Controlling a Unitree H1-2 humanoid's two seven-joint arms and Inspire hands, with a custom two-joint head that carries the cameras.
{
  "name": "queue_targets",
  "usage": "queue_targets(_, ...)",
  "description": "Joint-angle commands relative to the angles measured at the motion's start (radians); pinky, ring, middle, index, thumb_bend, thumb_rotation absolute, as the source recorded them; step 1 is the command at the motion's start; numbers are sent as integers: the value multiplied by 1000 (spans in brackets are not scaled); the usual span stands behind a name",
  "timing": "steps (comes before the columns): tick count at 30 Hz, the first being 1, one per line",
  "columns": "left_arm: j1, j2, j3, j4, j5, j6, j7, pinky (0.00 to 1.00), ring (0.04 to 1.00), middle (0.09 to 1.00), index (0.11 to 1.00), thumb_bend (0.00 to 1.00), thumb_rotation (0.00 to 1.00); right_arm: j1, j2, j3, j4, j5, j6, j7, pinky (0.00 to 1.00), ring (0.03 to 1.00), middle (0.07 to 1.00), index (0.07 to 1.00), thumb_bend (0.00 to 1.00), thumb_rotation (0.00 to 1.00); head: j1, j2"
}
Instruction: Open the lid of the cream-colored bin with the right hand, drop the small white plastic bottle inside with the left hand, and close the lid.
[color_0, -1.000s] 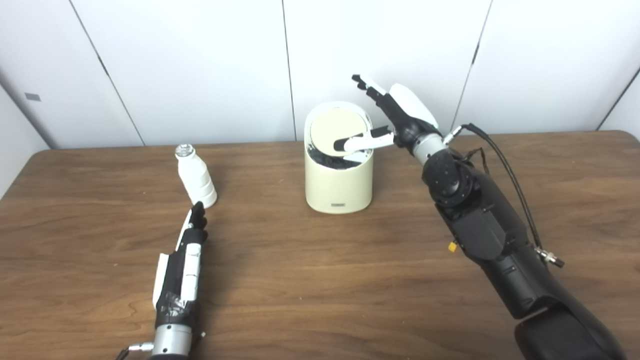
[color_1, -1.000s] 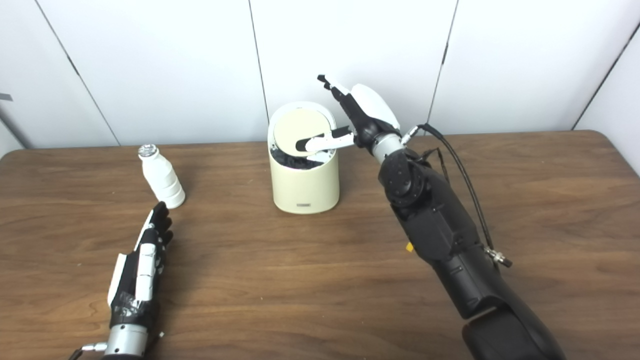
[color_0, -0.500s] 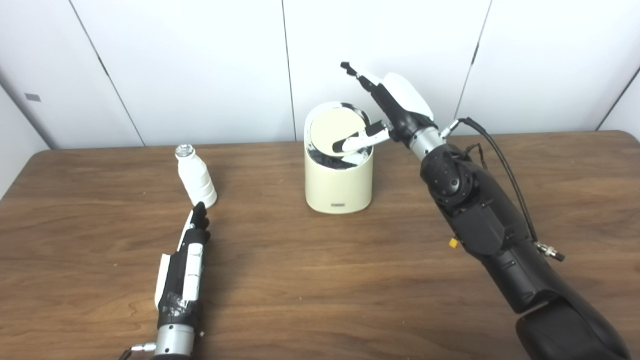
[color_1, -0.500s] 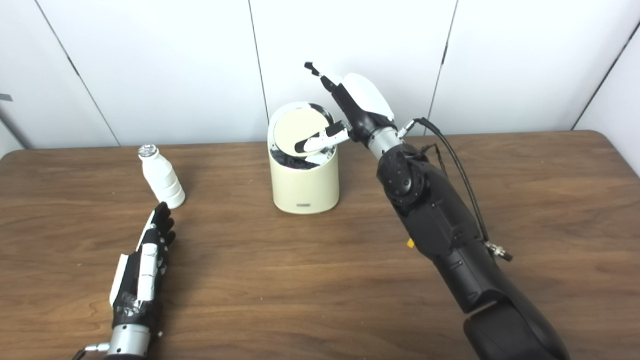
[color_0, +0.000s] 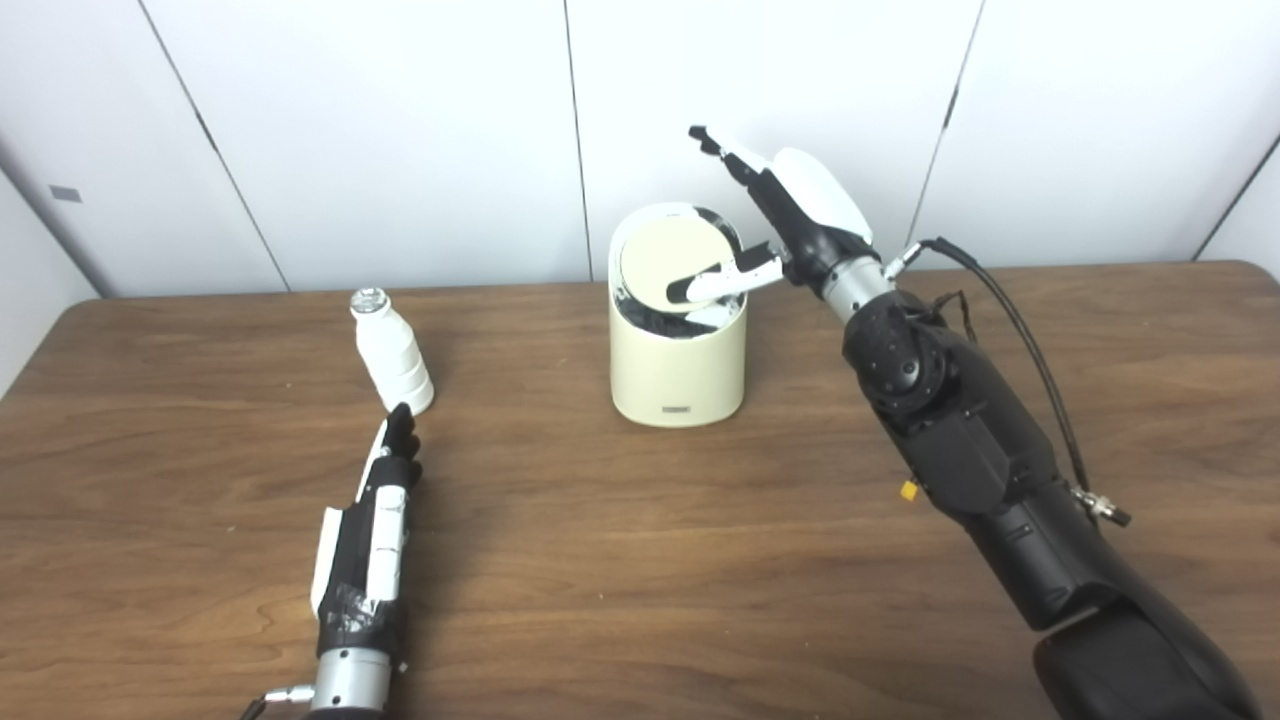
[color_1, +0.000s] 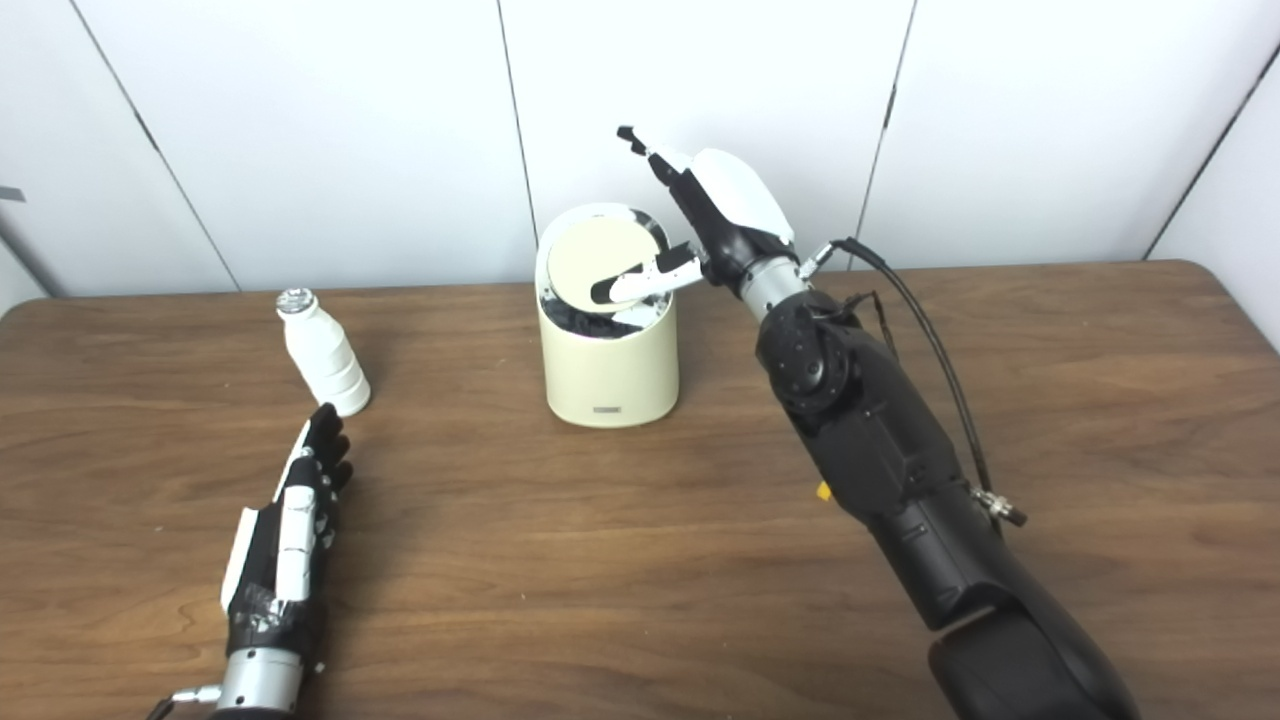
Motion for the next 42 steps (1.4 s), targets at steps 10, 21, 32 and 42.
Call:
queue_targets(10, 18, -6, -15, 26, 6, -2, 2, 1000, 1000, 1000, 1000, 613, 971, 125, 24, -162, -305, 169, 190, 82, 813, 905, 922, 933, 680, 545, -6, -3)
queue_targets(21, 11, 3, -4, 36, -22, -7, -9, 1000, 1000, 1000, 1000, 613, 972, 338, -17, -228, -476, 239, 246, 101, 819, 874, 912, 925, 603, 686, -15, -2)
queue_targets(32, 6, 19, 2, 39, -18, -13, -10, 1000, 1000, 1000, 1000, 613, 994, 547, 46, -396, -530, 558, 215, 131, 973, 970, 970, 952, 627, 869, -29, 8)
queue_targets(42, 8, 31, 11, 24, -24, 7, -12, 1000, 1000, 1000, 1000, 626, 999, 667, 96, -439, -381, 696, -48, 129, 1000, 1000, 1000, 1000, 686, 1000, -30, 18)
